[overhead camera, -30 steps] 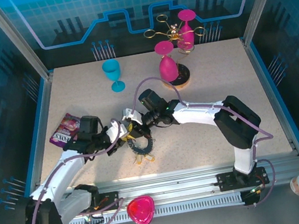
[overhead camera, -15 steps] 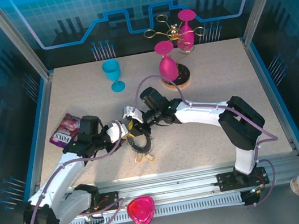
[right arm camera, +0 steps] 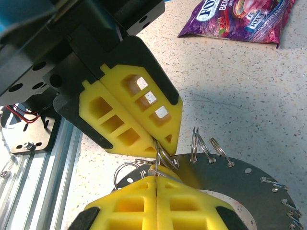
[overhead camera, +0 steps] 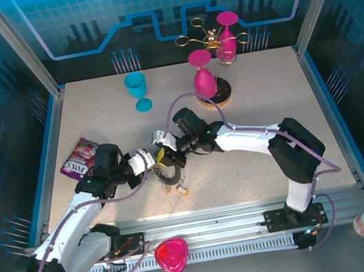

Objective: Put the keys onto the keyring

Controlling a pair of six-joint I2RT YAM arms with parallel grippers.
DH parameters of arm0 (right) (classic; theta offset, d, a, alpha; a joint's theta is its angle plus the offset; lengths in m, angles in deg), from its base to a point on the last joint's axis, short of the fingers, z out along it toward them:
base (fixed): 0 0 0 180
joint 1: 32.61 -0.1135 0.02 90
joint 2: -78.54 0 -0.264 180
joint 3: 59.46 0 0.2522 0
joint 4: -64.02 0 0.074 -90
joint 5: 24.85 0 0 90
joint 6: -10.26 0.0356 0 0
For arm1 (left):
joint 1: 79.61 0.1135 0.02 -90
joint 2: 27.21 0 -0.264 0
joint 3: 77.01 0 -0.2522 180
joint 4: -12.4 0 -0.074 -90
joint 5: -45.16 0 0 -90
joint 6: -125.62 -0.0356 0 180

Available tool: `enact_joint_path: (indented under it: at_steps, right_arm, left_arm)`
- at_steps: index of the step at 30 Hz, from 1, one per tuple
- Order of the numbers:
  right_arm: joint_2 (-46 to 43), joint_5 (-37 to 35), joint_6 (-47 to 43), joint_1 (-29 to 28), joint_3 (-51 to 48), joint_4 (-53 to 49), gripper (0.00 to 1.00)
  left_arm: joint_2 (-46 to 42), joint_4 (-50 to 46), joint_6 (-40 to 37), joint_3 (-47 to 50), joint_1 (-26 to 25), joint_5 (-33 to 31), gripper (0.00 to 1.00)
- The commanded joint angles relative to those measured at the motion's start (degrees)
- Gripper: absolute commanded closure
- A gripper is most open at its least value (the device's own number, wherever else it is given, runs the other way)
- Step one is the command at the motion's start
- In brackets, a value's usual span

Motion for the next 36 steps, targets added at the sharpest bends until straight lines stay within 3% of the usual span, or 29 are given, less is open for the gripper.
enact_joint_path:
  at_steps: [1, 7, 11, 15, 22, 26, 36]
  right_arm:
    - [-1.52, -1.73, 0.94, 0.82, -0.19, -1.27, 1.0]
    - [-1.88, -1.05, 2.29, 0.91, -1.26, 0.16, 1.0]
    - [-4.75, 0.4, 3.45, 1.5, -5.12, 4.12, 0.63]
    - [-9.79, -0.92, -0.31, 1.94, -9.76, 4.05, 0.52]
    - [-17.15, -6.23, -7.21, 1.83, -11.21, -1.58, 0.51]
    - [-19.63, -7.47, -10.81, 1.21, -12.48, 0.08, 0.53]
    - [-15.62, -6.6, -11.78, -0.38, -8.67, -0.57, 0.57]
  left_arm:
    - [-1.57, 2.54, -0.93, 0.79, -0.51, 1.11, 1.0]
    - [-3.34, 2.99, -2.68, 1.66, -1.2, 0.96, 1.0]
    - [-4.97, 5.2, -4.25, 2.96, -2.64, -0.54, 1.0]
    - [-6.12, 6.3, -6.01, 3.15, -4.05, -1.52, 1.0]
    - [-6.48, 9.69, -10.47, 3.98, -6.46, -2.58, 1.0]
    - [-6.48, 11.15, -12.3, 4.1, -7.75, -2.67, 1.0]
    - [-5.85, 11.57, -14.36, 3.46, -10.25, -3.18, 1.0]
